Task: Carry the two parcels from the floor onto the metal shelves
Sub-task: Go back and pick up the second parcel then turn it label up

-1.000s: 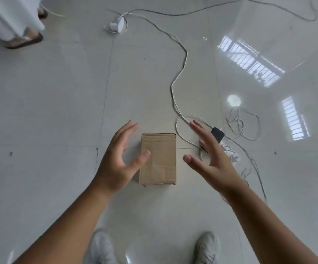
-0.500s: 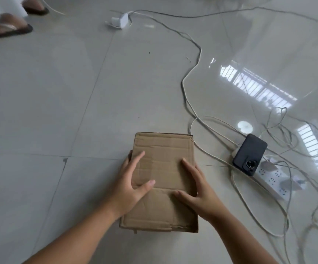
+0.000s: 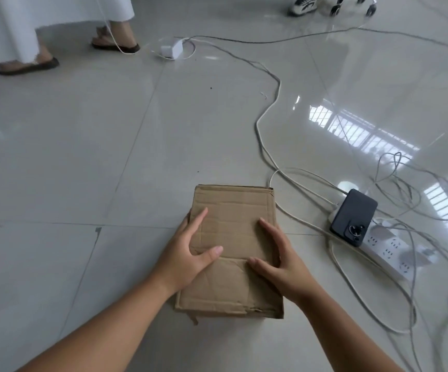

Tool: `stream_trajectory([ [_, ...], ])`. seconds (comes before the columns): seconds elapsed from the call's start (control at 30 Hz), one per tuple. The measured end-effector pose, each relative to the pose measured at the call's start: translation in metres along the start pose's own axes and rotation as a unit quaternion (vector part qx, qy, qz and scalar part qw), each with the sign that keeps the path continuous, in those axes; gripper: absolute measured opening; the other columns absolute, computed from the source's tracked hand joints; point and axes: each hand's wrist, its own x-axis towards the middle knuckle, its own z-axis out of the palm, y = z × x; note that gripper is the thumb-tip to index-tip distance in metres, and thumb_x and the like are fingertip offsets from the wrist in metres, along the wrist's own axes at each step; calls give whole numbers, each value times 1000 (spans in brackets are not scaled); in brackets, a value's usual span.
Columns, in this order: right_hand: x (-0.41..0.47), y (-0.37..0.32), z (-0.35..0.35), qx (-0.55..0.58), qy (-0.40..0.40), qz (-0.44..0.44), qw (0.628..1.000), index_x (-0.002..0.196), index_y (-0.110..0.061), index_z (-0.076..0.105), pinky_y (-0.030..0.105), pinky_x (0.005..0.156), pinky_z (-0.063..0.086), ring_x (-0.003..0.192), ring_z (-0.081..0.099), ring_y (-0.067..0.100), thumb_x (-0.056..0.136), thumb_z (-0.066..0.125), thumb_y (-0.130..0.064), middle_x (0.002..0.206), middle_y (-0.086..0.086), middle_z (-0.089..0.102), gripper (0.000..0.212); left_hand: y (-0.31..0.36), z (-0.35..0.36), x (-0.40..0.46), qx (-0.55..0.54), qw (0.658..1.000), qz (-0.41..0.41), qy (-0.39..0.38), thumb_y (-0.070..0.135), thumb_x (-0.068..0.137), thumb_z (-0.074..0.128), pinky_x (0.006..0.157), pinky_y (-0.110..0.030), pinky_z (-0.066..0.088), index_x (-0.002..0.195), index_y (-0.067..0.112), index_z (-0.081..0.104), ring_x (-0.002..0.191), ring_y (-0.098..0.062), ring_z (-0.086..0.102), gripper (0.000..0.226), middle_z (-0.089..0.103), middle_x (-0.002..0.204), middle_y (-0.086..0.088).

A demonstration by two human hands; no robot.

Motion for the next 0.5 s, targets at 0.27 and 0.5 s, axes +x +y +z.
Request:
stream_trajectory([
  [0.27,5,-39,-19,171,101,-91,976,101,-28,59,37,99,55,135,59,19,80,76,-25,159,-6,46,27,47,-19,-1,-167,976,107,87,24,81,80,103,-30,57,121,35,58,131,-10,63,47,60,139,17],
  [0.5,20,-79,-44,252,197,-68,945,92,-26,51,29,79,49,75,61,-1,74,69,-65,87,-9,57,46,56,-34,20,-254,957,71,124,70,81,65,92,-40,49,128,43,57,108,-25,62,54,63,116,4],
])
